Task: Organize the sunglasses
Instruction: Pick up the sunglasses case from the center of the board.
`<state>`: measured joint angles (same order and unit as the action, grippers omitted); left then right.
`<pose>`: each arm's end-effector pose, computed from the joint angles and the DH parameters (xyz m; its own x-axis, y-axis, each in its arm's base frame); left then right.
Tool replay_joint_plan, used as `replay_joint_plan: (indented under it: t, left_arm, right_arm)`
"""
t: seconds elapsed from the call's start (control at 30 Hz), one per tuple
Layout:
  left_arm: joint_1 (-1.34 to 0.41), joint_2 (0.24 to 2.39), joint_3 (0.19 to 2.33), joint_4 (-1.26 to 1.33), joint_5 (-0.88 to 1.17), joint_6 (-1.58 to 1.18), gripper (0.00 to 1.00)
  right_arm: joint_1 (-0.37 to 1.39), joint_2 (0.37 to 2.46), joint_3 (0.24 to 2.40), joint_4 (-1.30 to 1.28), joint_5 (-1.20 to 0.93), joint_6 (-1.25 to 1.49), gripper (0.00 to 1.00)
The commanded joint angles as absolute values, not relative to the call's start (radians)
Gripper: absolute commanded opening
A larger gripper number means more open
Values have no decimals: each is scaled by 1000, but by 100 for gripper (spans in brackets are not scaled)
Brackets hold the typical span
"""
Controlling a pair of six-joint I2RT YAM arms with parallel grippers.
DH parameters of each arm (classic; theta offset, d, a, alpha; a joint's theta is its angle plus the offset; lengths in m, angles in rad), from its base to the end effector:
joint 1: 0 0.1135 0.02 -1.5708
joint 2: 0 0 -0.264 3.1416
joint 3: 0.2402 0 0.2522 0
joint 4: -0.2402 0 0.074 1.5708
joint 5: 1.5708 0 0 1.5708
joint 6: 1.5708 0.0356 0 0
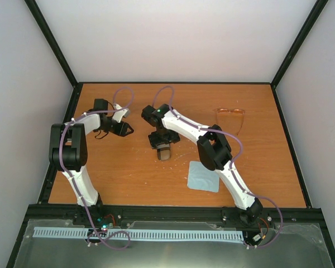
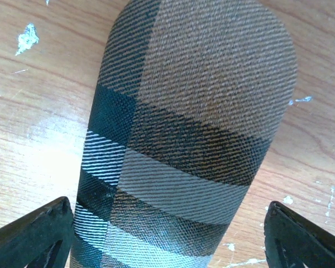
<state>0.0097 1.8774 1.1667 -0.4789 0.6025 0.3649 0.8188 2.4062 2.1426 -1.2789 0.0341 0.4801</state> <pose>0.3631 -0.0167 0.1549 -0.7947 0.2863 -0.5353 0.5207 0.7748 -0.3586 0.3226 0.3432 0.1752 -0.9424 -0.3318 -0.0408 -0.3314 0.9433 -0.0172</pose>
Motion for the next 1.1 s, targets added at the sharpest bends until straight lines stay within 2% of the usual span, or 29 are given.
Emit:
replay_joint_plan:
  t: [0.0, 0.33, 1.07]
  left_arm:
    - [12, 1894, 1168, -490, 624, 385, 46]
    - [12, 1907, 1190, -500, 630, 390, 45]
    - [12, 1911, 1178, -491, 626, 405, 46]
  right_arm:
    - [820, 2369, 2154, -1302, 60, 497, 90]
    - [818, 2307, 2111, -1287, 70, 507, 90]
    - [818, 2436, 2177, -1317, 11, 520, 87]
